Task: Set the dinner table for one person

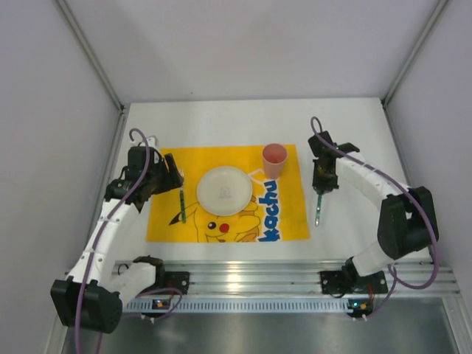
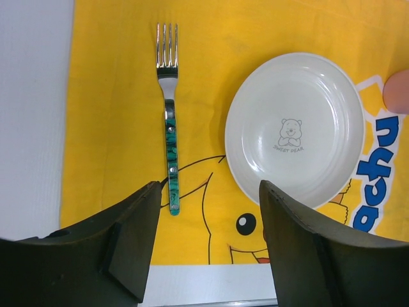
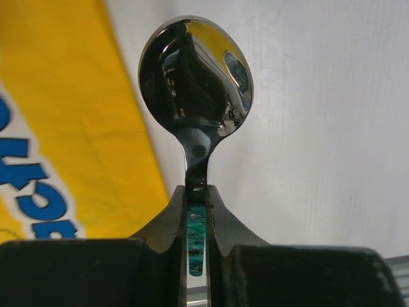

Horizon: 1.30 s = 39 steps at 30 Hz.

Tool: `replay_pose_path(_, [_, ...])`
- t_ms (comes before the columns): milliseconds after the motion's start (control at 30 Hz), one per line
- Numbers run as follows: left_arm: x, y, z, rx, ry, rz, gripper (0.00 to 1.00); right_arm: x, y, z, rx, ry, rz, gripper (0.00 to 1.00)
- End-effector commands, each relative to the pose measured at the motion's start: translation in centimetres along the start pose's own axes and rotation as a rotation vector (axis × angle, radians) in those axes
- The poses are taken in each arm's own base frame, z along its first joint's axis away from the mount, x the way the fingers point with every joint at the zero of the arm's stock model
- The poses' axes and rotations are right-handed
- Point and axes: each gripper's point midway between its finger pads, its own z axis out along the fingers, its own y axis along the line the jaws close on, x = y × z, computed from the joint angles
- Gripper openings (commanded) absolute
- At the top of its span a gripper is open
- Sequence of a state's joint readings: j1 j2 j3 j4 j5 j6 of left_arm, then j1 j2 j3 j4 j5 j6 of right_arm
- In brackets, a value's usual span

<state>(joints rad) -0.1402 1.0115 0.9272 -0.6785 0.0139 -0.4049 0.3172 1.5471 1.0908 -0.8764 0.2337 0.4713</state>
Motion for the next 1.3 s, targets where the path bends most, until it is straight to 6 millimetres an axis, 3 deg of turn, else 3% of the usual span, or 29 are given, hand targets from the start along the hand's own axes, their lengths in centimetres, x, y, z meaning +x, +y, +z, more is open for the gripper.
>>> replay_pose_path(0, [-0.6,-0.4,-0.7,0.011,-0.029,-0.011,0.68,-0.6,3.9,-3.8,-0.118,-0.062,-0.061,0.0])
replay_pose_path(133, [-0.7,-0.4,-1.0,0.014,-0.036,-0.005,0.73,1.0,9.8,-4.3,-0.271,-0.049,-0.122,0.0])
replay_pose_path(167, [-0.8,-0.4,-1.1,0.013,-0.038,-0.005,0.73,1.4,10.6,-3.5,-0.269,-0.026,-0.129,0.0])
replay_pose_path(200, [-0.9,-0.5,-1.3,0.015,-0.039,-0.005,0.8,1.7,11.2,-3.3,-0.281,-0.012,-0.125,0.0])
replay_pose_path(367, [-1.2,0.1,-2.1,-0.019,-0.05,0.001,0.81,2.8,14.0,-2.3,-0.33,0.013,-0.126,0.0])
replay_pose_path(633, [-1.1,0.4,-3.1,-0.032,-0.051,0.011,0.8,2.6,16.3,-1.6,-0.356,0.007,-0.138,0.0])
replay_pose_path(933, [-1.3,0.3,-3.4,-0.032,-0.047,0.016,0.79,2.2,16.3,-2.0,-0.322,-0.028,-0.168,0.0])
replay_pose_path(1033, [-1.3,0.2,-3.2,-0.03,-0.045,0.016,0.78,2.1,15.1,-2.3,-0.284,-0.052,-0.169,0.11])
replay_pose_path(1167, [-1.2,0.0,-2.9,-0.019,-0.038,0.013,0.78,2.1,13.8,-2.3,-0.246,-0.087,-0.175,0.52])
replay_pose_path(1267, [-1.2,-0.2,-2.6,-0.011,-0.035,0.012,0.78,2.4,13.0,-2.3,-0.229,-0.093,-0.18,0.58])
